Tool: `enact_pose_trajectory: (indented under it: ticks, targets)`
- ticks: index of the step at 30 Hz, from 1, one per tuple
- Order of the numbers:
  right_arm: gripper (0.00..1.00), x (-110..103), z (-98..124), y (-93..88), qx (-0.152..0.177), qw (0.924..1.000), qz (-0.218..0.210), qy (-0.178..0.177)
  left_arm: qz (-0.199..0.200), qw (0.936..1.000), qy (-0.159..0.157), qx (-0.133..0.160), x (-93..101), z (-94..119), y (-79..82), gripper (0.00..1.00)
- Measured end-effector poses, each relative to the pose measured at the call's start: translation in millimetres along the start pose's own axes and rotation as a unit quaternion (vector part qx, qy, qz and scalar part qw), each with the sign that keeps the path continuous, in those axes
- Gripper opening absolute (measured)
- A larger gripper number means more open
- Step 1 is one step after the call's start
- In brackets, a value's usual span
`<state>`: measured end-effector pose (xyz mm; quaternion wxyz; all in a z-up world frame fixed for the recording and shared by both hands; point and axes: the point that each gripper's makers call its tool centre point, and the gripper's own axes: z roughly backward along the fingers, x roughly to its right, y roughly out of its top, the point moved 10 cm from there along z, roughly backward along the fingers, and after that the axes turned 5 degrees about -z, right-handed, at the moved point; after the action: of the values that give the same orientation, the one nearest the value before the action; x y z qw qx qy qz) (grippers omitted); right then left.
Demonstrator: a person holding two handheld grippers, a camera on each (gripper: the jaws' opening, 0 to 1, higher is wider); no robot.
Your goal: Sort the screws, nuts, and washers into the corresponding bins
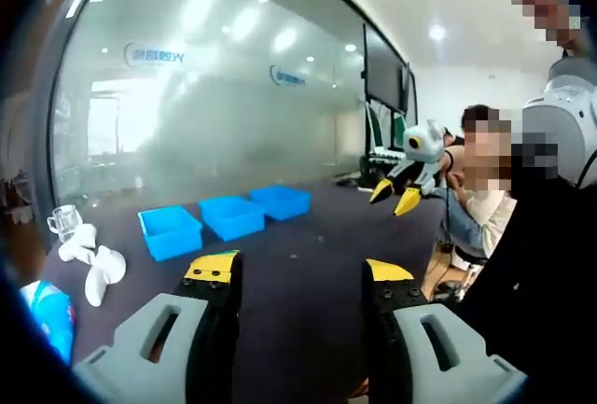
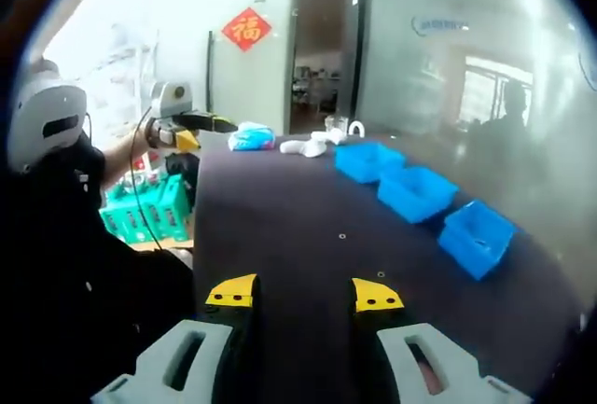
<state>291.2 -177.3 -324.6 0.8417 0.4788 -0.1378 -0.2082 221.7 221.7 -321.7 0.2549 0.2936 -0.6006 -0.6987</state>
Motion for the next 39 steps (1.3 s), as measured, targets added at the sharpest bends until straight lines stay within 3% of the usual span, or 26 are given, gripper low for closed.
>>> enact_pose_trajectory:
  ticks: [11, 18, 29, 39]
  targets:
    - [0.32, 10.5, -1.9, 2.8, -0.053, 0.9984, 0.022, -0.004, -0.003, 0.9999, 0.007, -0.009, -1.5, -1.2, -3.6, 0.49]
    - [0.32, 18.4, -17.0, 17.1, -0.086, 0.9954, 0.044, 0.003, -0.001, 0.9998, 0.015, -0.012, -4.1, 0.6, -6.8, 0.49]
    - [0.28, 39.4, -59.7, 56.1, -0.126, 0.9888, 0.075, 0.027, 0.002, 0.9995, 0.027, -0.016, -6.1, 3.9, -7.8, 0.49]
    - [0.28, 45.0, -108.6, 61.6, -0.187, 0.9762, 0.096, 0.055, 0.003, 0.9994, 0.03, -0.019, -6.2, 4.4, -7.2, 0.49]
